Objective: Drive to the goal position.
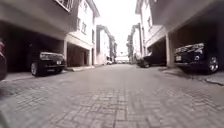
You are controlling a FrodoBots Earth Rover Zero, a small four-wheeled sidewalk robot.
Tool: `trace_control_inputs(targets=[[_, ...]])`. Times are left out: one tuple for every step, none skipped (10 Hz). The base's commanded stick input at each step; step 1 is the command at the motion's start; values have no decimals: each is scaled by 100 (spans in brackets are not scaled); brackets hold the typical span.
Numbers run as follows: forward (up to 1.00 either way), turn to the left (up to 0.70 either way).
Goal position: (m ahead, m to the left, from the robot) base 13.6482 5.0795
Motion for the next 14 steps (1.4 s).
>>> trace_control_inputs(targets=[[70, 0], [70, 0], [70, 0], [70, 0], [70, 0], [70, 0], [70, 0], [70, 0], [70, 0], [70, 0], [70, 0], [70, 0], [70, 0], [70, 0]])
